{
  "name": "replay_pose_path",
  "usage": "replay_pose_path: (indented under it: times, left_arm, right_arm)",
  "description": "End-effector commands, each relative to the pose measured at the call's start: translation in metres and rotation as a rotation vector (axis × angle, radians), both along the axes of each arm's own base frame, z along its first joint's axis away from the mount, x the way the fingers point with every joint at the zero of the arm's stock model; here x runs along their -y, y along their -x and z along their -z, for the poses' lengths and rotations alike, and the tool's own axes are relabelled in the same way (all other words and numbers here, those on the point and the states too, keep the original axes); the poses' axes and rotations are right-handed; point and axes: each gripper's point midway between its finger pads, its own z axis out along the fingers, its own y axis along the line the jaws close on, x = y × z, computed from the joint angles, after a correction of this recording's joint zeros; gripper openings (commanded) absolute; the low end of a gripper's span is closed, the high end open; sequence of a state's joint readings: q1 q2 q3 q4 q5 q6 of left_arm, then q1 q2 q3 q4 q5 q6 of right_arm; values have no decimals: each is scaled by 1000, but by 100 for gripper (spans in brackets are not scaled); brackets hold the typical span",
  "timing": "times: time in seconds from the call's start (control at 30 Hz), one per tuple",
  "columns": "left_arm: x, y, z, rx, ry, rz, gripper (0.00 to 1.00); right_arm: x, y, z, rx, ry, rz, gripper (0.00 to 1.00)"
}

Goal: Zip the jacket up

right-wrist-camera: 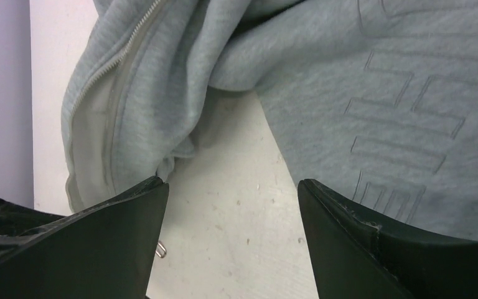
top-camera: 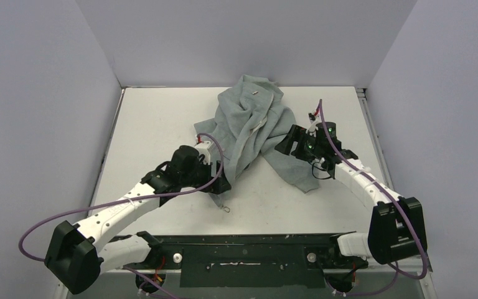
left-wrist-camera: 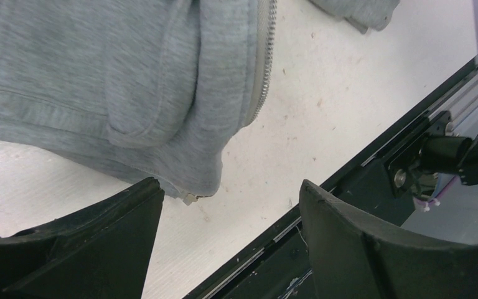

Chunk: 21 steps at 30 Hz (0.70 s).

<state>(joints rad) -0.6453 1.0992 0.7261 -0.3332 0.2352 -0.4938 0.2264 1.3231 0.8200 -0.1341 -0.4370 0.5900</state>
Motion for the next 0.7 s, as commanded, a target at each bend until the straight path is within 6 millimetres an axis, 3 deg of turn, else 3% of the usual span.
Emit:
replay_pose_path:
  times: [0.0,0.1,0.67]
  left_arm:
    - [5,-2,6,26,-52,-7,70]
    - [3,-4,16,9,-76,-36,64]
    - [10,-10,40,-22,-86,-40,56]
  right_arm:
    - [-1,7,-19,75,-55,24,77]
    - [2,10,-17,70,-53,38,77]
    - [3,4,-16,47,-46,58,77]
